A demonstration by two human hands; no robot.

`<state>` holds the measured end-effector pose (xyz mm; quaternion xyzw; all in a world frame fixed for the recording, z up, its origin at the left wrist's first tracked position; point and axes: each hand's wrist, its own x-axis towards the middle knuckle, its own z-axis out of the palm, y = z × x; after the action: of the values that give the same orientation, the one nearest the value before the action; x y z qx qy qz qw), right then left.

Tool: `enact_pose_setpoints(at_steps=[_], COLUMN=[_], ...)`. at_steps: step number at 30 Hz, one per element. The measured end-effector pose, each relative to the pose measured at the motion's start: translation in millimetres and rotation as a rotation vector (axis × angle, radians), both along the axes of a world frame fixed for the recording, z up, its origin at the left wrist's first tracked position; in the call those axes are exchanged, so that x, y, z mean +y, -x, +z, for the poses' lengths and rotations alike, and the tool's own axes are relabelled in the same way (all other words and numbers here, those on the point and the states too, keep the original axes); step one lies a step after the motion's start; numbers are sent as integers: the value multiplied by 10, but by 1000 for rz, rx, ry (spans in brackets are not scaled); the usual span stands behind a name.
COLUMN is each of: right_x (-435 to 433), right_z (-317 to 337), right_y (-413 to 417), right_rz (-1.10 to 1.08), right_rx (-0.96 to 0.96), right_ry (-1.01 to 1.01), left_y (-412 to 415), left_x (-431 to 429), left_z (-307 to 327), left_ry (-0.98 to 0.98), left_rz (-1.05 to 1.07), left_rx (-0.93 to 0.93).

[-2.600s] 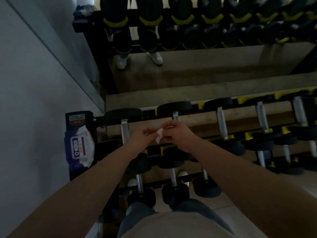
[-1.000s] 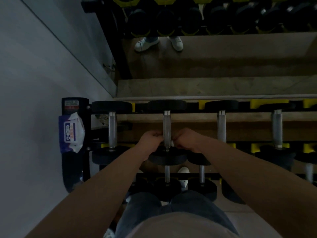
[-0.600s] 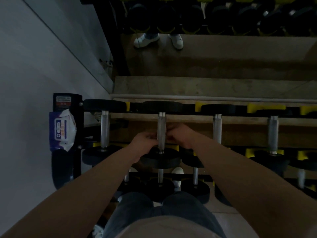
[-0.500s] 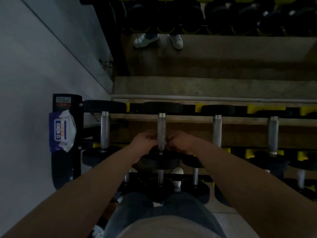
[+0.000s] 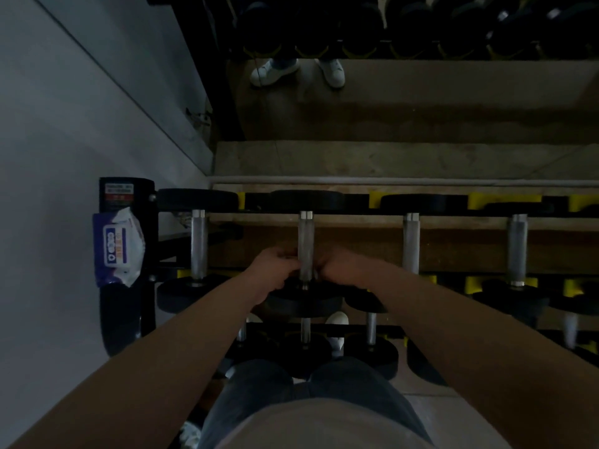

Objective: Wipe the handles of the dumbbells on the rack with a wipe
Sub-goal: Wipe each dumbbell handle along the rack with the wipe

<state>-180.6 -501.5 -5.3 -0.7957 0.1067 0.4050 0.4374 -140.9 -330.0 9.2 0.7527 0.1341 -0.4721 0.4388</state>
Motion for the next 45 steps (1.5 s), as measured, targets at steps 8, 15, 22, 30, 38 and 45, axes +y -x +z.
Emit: enact_pose_setpoints(at_steps=[8,15,22,30,38,45], right_x=[-66,46,100,166,101,160], right_z=[94,281,216,322,252,383], right_y=[-8,151,315,-18,232,-103], right_rz=[-853,-311,-231,-291,346,-213], right_rx=[47,-161,-166,-623,-533,-640], right_ry=[-353,131,120,307,235,369], left_y=[-46,-42,-52,-34,-43,-23], left_x=[-7,-41,-24,-9,-2,8], left_z=[20,108,168,159,162,197], left_ry=[13,23,-4,-11,-27,8], left_rz=[-2,-3,26,50,44,79], left_rx=[16,53,60,60,72,77])
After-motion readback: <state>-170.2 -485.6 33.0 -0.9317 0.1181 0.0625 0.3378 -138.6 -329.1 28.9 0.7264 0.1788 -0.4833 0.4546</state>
